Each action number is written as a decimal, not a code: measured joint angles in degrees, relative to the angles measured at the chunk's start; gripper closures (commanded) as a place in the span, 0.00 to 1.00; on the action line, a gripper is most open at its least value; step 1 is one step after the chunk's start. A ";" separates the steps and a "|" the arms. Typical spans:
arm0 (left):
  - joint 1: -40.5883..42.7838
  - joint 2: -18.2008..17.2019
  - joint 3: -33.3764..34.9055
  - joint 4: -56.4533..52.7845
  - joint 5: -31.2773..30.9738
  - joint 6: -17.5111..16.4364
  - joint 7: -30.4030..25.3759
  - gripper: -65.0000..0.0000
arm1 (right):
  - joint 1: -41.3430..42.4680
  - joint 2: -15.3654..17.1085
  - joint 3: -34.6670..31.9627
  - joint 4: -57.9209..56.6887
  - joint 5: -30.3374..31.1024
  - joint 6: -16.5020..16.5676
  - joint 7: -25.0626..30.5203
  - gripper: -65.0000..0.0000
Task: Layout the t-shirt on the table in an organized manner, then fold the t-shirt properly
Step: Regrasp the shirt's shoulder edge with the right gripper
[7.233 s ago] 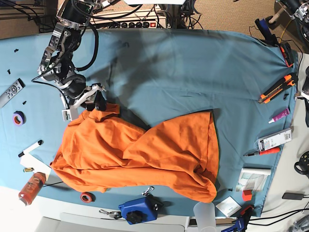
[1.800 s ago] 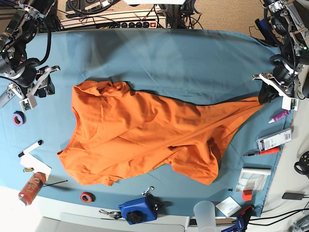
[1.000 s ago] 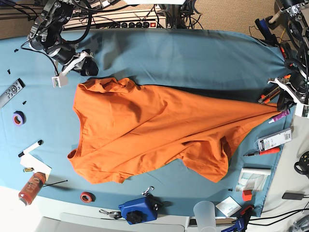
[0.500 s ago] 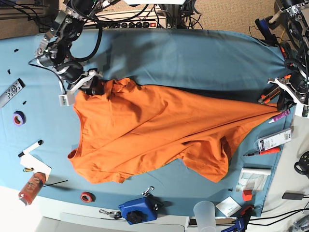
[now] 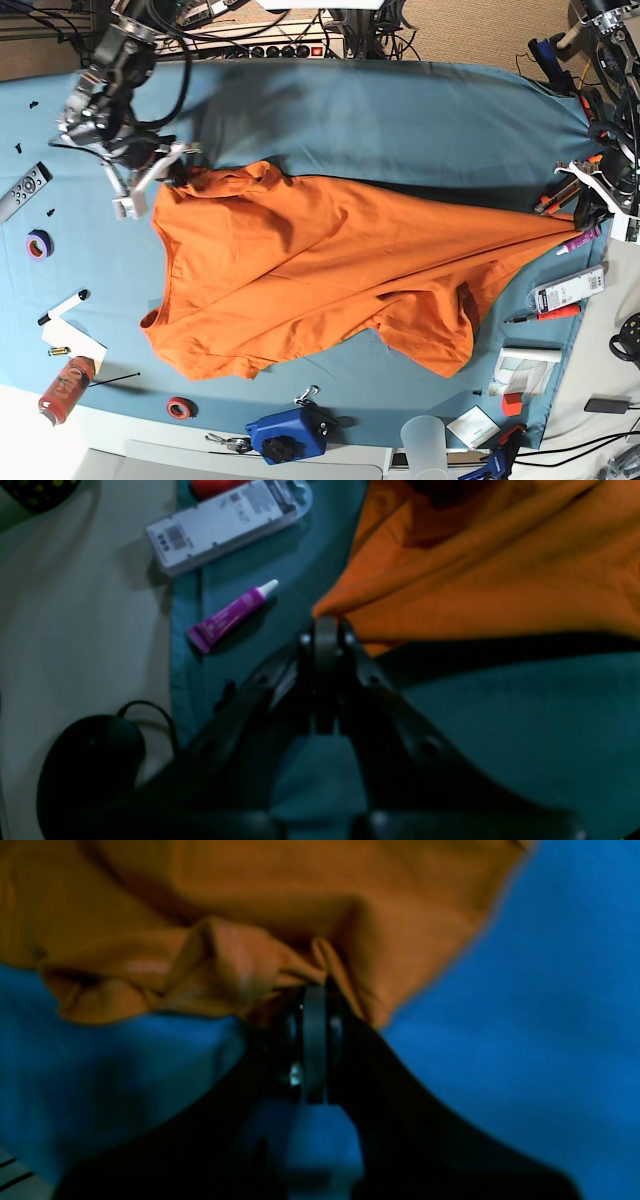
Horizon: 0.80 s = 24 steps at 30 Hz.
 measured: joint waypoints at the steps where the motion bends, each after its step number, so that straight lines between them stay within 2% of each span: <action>1: 0.00 0.02 0.00 0.00 0.00 0.00 -0.02 1.00 | -0.55 0.15 1.27 1.49 2.64 0.52 -0.81 1.00; 3: 0.00 0.17 0.00 0.00 0.00 0.02 0.11 1.00 | -2.21 0.17 4.04 3.98 8.46 3.76 -3.91 1.00; 5: 0.09 0.31 0.00 0.00 0.00 0.02 0.63 1.00 | -4.74 0.07 6.84 5.42 12.70 3.67 -6.03 1.00; 11: 2.82 0.31 0.00 0.04 -0.22 0.04 1.70 1.00 | -10.16 0.07 16.70 5.70 19.06 3.56 -6.82 1.00; 13: 3.96 0.28 0.00 0.04 -0.22 0.04 1.90 1.00 | -11.08 1.27 19.10 5.70 21.40 3.56 -6.84 1.00; 19: 7.80 0.31 0.00 0.04 -0.26 0.04 1.70 1.00 | -11.41 7.02 23.69 5.73 21.44 3.56 -6.78 1.00; 22: 8.63 0.31 0.00 0.04 -0.24 0.04 1.70 1.00 | -11.41 8.09 23.78 5.73 21.94 3.56 -6.67 1.00; 24: 8.57 0.31 0.00 0.04 -0.26 0.04 1.33 1.00 | -11.43 7.85 23.56 5.73 24.44 3.56 -6.67 1.00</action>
